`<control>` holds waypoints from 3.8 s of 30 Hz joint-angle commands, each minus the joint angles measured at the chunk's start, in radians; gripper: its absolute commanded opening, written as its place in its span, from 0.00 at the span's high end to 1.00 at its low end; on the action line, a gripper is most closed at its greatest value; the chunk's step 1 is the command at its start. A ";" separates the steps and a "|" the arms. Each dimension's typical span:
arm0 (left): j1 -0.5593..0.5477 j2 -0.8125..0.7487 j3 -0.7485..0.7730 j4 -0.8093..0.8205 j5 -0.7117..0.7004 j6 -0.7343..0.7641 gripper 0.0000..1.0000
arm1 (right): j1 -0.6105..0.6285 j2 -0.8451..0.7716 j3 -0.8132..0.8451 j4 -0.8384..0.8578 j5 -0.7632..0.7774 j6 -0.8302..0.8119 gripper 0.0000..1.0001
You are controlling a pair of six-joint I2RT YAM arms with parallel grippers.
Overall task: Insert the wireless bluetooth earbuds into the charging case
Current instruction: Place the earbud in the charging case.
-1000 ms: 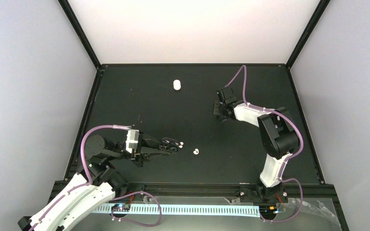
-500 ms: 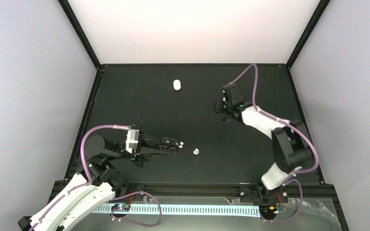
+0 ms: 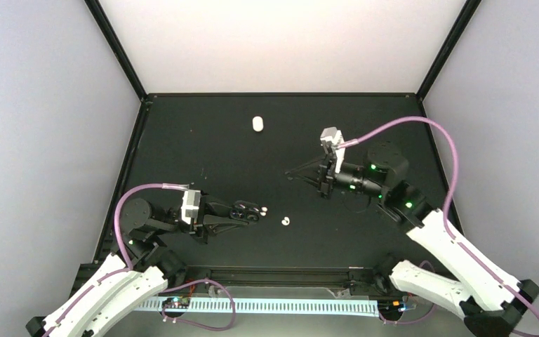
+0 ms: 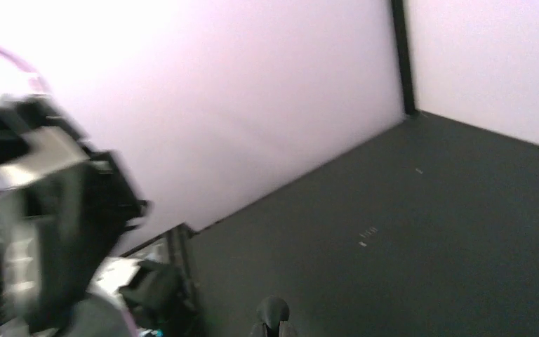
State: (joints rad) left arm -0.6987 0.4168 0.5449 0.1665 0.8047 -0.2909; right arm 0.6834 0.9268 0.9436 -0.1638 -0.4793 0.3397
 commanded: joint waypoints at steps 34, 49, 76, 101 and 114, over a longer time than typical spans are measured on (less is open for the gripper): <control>0.000 0.060 0.049 -0.009 0.110 0.047 0.98 | 0.572 0.188 0.487 -0.355 0.173 -0.268 0.99; -0.001 0.075 0.049 -0.014 0.135 0.048 0.98 | 0.601 0.250 0.526 -0.433 0.236 -0.314 0.99; -0.004 0.065 0.047 -0.021 0.143 0.049 0.98 | 0.632 0.295 0.528 -0.465 0.294 -0.338 0.99; -0.008 0.068 0.043 -0.028 0.135 0.056 0.99 | 0.642 0.260 0.546 -0.451 0.298 -0.321 0.79; -0.008 0.051 0.044 -0.032 0.097 0.052 0.98 | 0.640 0.154 0.485 -0.417 0.434 -0.303 0.65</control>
State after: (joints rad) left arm -0.7021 0.4831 0.5529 0.1238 0.9184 -0.2520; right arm 1.3228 1.1332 1.4693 -0.6140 -0.1471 0.0162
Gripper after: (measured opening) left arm 0.224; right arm 0.321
